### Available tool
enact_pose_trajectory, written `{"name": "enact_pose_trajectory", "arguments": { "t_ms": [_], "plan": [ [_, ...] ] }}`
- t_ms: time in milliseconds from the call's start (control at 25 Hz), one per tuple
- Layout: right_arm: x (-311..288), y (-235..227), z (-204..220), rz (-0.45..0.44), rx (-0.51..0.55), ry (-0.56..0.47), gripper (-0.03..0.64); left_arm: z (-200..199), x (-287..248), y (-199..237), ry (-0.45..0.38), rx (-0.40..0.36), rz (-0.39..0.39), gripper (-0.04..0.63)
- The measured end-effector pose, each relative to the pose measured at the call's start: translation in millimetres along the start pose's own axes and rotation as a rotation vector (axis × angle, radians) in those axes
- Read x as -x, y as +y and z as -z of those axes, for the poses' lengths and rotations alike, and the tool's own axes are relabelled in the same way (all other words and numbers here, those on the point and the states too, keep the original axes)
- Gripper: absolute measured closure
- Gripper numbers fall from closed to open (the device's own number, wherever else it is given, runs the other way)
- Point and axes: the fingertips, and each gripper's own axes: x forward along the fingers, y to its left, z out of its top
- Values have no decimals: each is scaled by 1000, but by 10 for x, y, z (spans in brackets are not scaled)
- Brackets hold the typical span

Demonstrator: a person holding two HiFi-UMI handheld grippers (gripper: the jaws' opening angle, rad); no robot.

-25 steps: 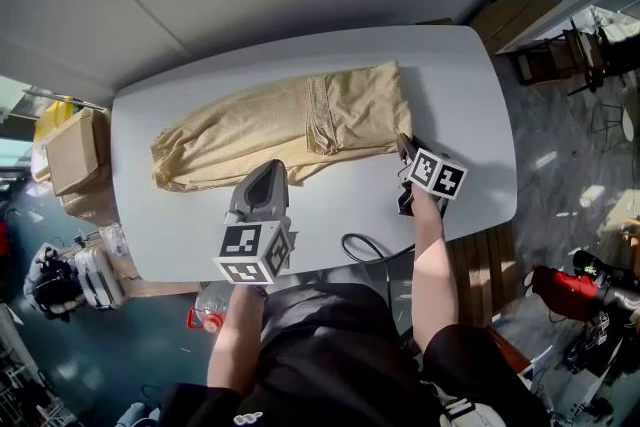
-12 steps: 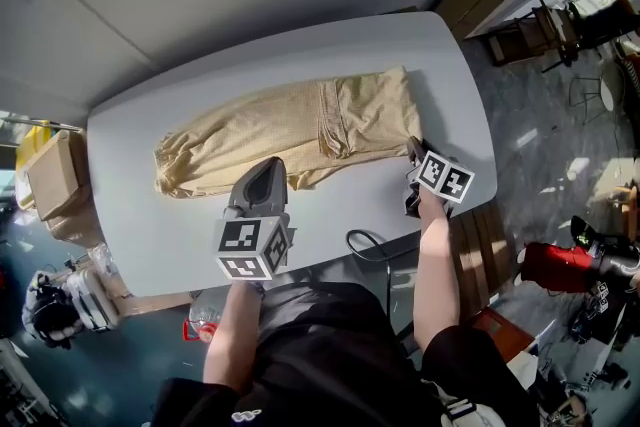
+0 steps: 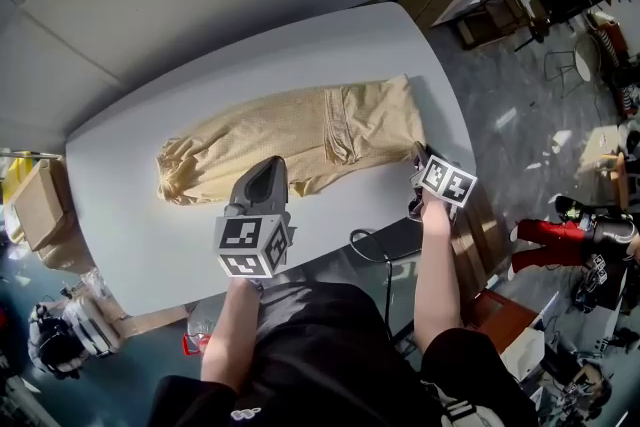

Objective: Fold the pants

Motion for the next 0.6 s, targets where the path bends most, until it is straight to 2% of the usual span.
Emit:
{"name": "enact_pose_trajectory", "arguments": {
  "t_ms": [280,440,600],
  "plan": [
    [106,-27,-60,15,6,-26,541,3,6,-85,1,-12,12,595],
    [171,91,-198,19,46,-57,546,-41,88,-40,-16,-10,0,595],
    [241,290,-371,-16,52,-93,549,-104,193,32,-38,-2,-15,595]
  ]
}}
